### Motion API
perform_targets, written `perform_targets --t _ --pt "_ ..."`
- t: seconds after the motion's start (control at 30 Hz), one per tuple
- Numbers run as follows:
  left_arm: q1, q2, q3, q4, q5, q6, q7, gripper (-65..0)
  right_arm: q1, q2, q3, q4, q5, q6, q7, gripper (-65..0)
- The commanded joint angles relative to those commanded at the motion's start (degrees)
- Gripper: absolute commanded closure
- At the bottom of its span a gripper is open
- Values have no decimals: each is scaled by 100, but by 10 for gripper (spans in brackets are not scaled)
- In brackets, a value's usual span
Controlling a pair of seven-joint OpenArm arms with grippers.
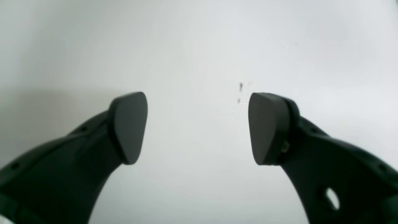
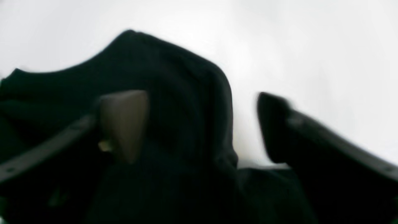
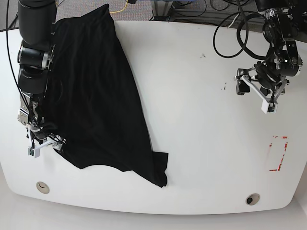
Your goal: Layout the t-shirt on the table in an organized manner, then fold the t-shirt properly
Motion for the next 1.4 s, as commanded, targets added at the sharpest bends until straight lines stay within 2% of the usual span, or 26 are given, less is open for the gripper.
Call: perform_targets --t 0.17,0.37,0.5,0.67,0.73,0.83,0.87,1.03,1.13,1.3,1.4 --pt "-18 35 554 0 0 0 0 -478 -589 -9 9 1187 0 9 -413 -650" --pt "-149 492 1081 0 9 0 0 -478 -1222 -97 9 2497 9 9 -818 -650" --pt "-246 800 1336 0 18 0 0 -478 -1442 -290 9 2963 9 9 -1152 -650" --pt "-299 941 1758 0 9 -53 0 -483 -1679 -431 9 3270 9 9 -1266 -650" --pt "-378 1029 1925 -18 26 -281 0 -483 -1758 -466 9 3323 9 9 -1266 -650" --pt "-431 1143 1987 -35 44 -862 0 -483 -1864 -501 9 3367 9 9 -1266 -650" --pt "-448 1231 1978 -35 44 -1143 0 -483 -1890 -501 9 3367 9 9 -1266 -650" --pt "-466 1424 1969 -53 53 -1749 -18 -483 -2004 -510 9 3358 9 9 -1266 -650" --pt "-624 1582 1978 -193 62 -1846 -167 -483 -2022 -510 9 3358 9 9 -1266 -650" --pt "-844 1705 1969 -1081 62 -1688 -431 -483 -2110 -510 9 3358 9 9 -1266 -650" --pt "-1046 1714 1969 -1662 18 -1679 -607 -483 -2127 -501 18 3358 9 9 -1266 -650"
